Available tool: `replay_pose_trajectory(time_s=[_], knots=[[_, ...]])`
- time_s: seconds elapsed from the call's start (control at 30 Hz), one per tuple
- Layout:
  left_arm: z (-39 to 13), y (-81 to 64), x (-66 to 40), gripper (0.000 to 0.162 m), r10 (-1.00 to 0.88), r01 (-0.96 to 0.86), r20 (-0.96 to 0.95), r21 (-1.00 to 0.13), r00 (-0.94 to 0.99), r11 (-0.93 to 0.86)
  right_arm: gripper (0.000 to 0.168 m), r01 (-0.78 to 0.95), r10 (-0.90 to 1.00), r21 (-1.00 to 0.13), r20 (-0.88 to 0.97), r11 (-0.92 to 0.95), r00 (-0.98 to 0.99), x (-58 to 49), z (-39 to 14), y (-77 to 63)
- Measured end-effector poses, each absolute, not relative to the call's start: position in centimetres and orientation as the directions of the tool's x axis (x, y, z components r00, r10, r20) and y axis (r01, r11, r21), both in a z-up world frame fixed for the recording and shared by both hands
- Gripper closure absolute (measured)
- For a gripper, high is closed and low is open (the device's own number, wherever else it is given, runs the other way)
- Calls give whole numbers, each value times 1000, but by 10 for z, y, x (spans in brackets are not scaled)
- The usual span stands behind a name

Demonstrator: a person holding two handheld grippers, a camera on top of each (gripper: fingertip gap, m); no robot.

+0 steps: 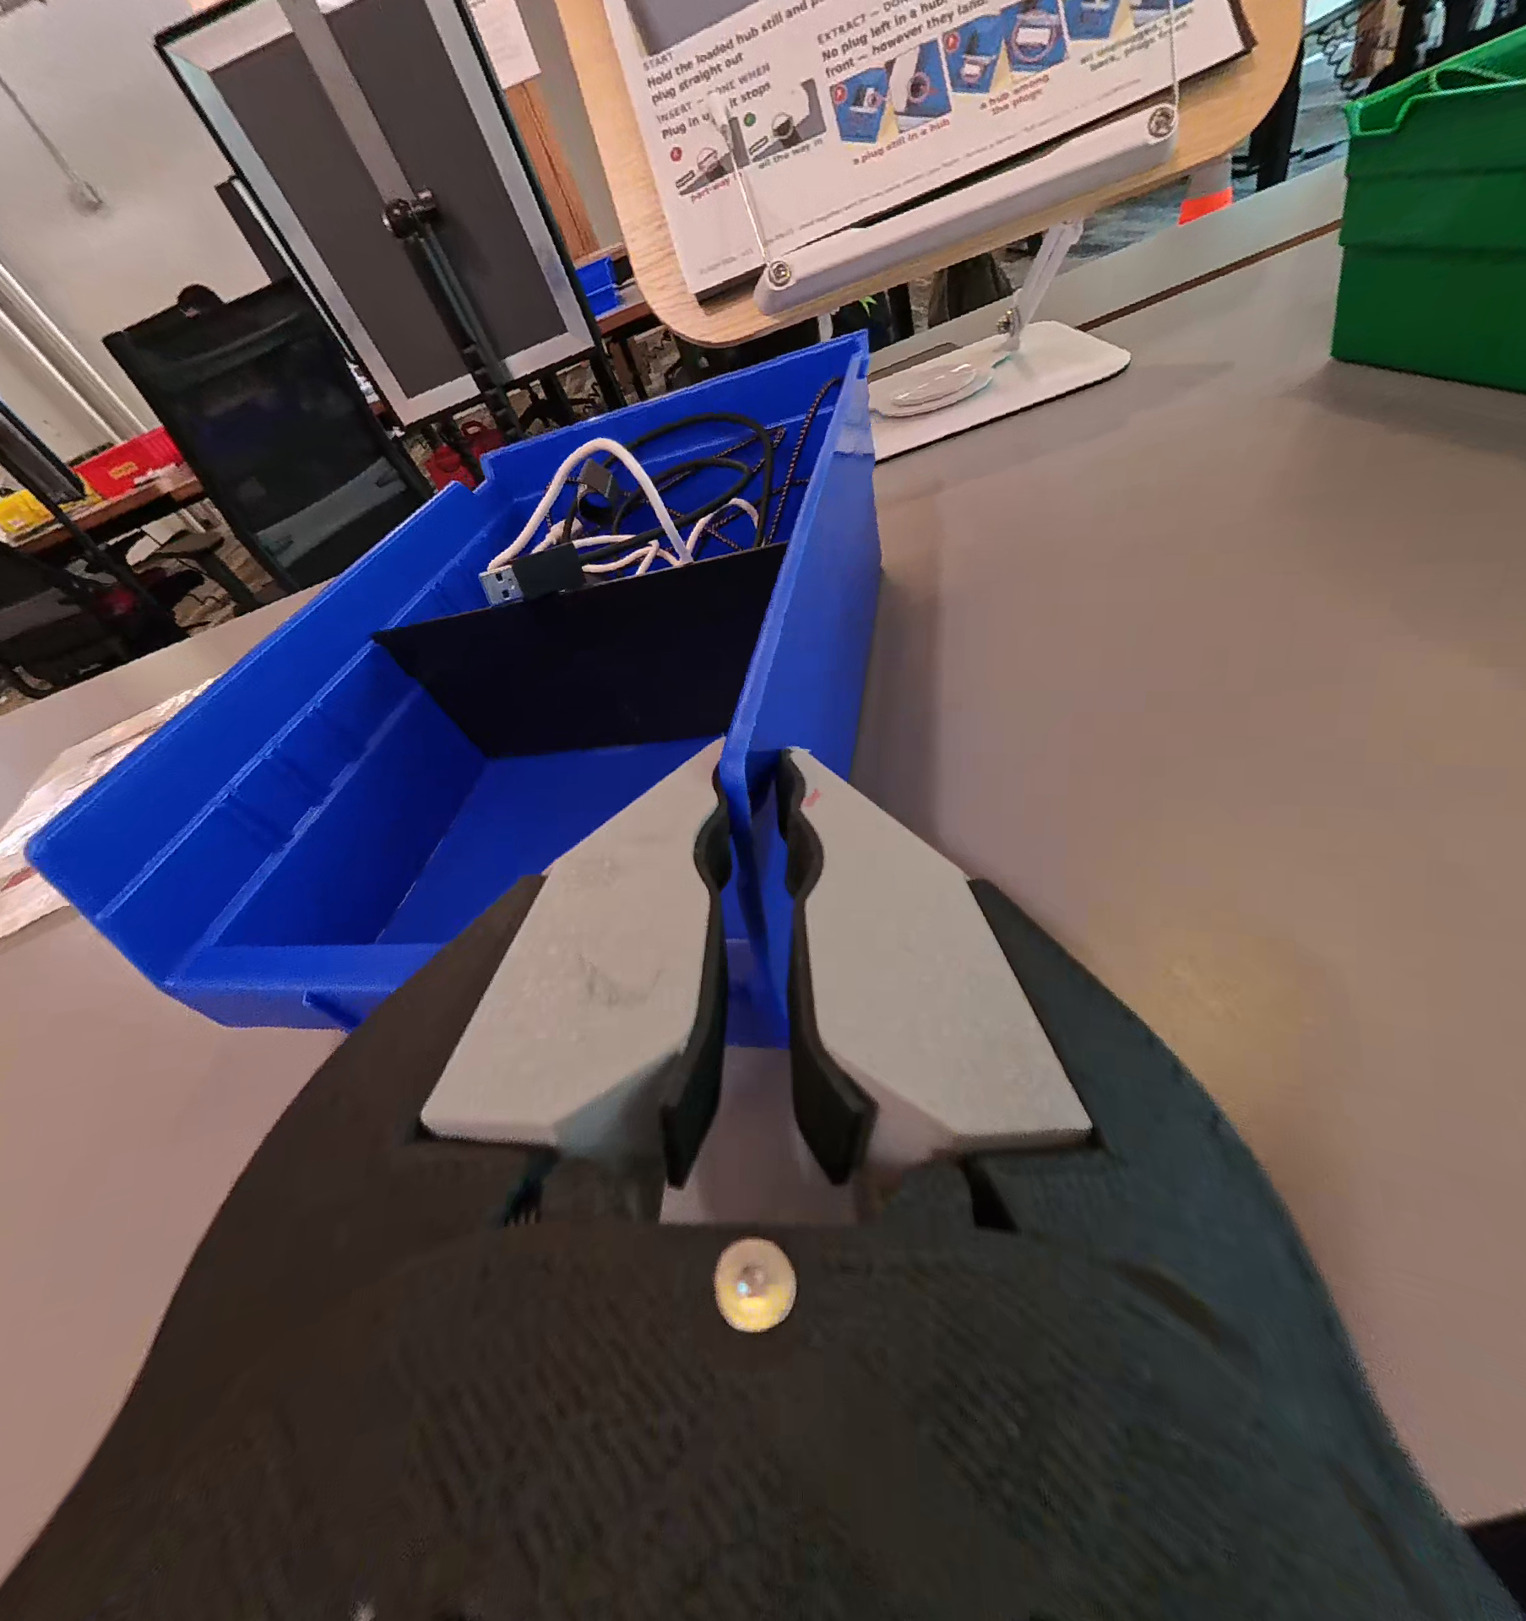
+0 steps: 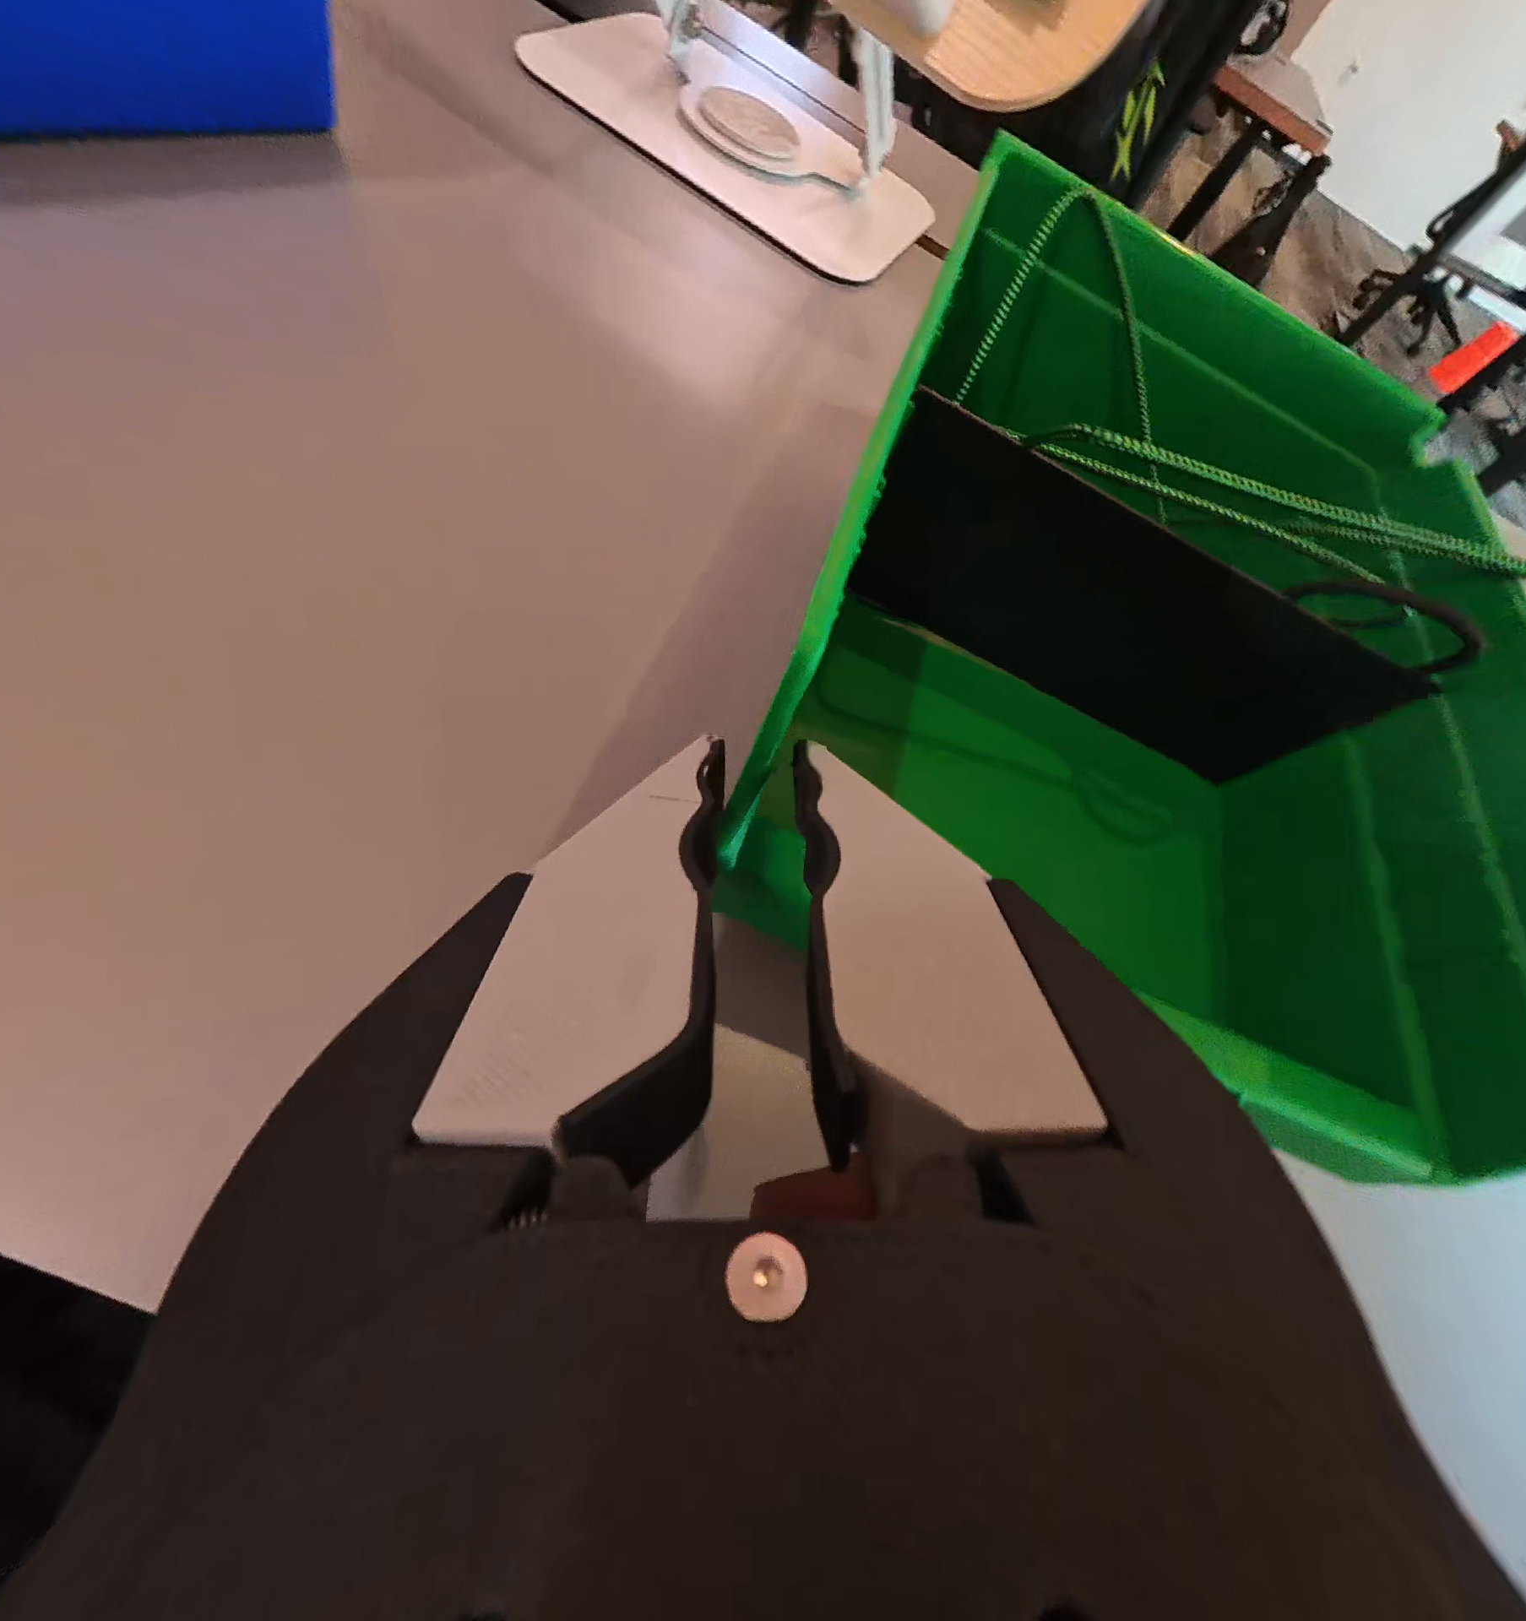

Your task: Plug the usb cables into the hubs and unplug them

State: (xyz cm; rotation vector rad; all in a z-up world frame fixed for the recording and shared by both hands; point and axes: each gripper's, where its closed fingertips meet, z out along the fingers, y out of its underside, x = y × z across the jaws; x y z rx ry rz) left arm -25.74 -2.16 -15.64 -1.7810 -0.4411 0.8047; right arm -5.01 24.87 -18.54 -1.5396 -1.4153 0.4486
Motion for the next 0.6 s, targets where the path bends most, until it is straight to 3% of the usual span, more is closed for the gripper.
replay_pose_trajectory(time_s=[0.3, 0.4, 0.5, 0.6], knots=[[-157, -29, -265, 158, 701, -36, -279, -940, 656, -340, 127, 521, 912, -849, 281, 90, 300, -25, -167, 270], [-150, -23, -257, 158, 692, -68, -271, -950, 669, -306, 126, 473, 922, -878, 237, 69, 306, -18, -151, 271], [-132, -22, -247, 153, 674, -130, -297, -949, 676, -287, 126, 438, 932, -898, 202, 52, 302, -12, -141, 269], [-127, -18, -236, 135, 615, -86, -253, -954, 747, -287, 123, 417, 945, -909, 159, 27, 285, -10, -136, 264]])
